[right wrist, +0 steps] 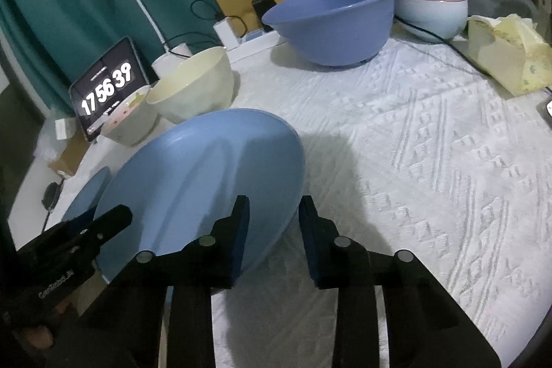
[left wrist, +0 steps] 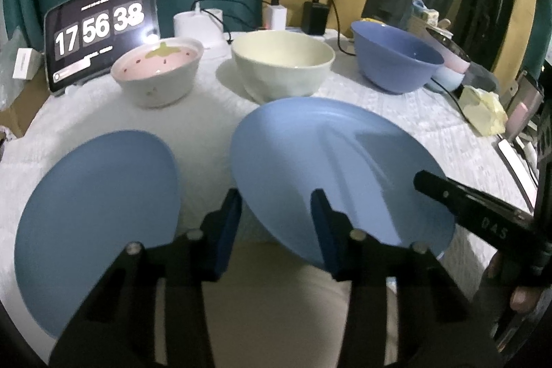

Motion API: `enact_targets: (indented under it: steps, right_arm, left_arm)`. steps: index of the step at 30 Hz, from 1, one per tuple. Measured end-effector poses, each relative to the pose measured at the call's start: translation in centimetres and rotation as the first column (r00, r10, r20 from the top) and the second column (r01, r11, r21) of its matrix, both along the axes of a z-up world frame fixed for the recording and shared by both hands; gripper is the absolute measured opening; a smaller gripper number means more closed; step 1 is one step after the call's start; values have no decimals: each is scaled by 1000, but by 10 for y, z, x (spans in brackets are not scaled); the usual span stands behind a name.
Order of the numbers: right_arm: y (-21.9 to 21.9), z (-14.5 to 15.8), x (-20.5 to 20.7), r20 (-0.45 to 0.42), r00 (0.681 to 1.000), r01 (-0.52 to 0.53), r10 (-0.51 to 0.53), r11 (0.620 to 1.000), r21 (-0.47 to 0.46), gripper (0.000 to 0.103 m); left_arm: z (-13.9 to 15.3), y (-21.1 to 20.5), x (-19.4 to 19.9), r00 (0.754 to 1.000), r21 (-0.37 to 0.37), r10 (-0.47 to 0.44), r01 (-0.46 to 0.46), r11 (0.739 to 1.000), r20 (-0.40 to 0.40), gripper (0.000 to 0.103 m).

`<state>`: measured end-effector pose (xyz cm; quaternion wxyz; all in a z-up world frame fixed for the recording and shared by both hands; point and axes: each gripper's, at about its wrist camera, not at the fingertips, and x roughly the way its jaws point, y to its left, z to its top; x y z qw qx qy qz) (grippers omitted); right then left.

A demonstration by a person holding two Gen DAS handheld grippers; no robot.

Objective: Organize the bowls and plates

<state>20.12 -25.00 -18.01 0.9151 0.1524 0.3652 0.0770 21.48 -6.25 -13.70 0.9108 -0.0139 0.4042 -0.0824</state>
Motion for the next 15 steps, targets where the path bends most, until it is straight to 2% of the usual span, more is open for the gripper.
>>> enact_targets:
  steps: [5, 15]
  right_arm:
    - [-3, 1, -4, 12, 1000, 26, -26, 1000, -2, 25]
    - [-14, 7, -16, 33, 998, 52, -52, 999, -3, 24]
  left_arm:
    - [2, -2, -4, 1000, -11, -12, 12, 1000, 6, 42]
    - [10, -15, -14, 999, -2, -43, 43, 999, 23, 42]
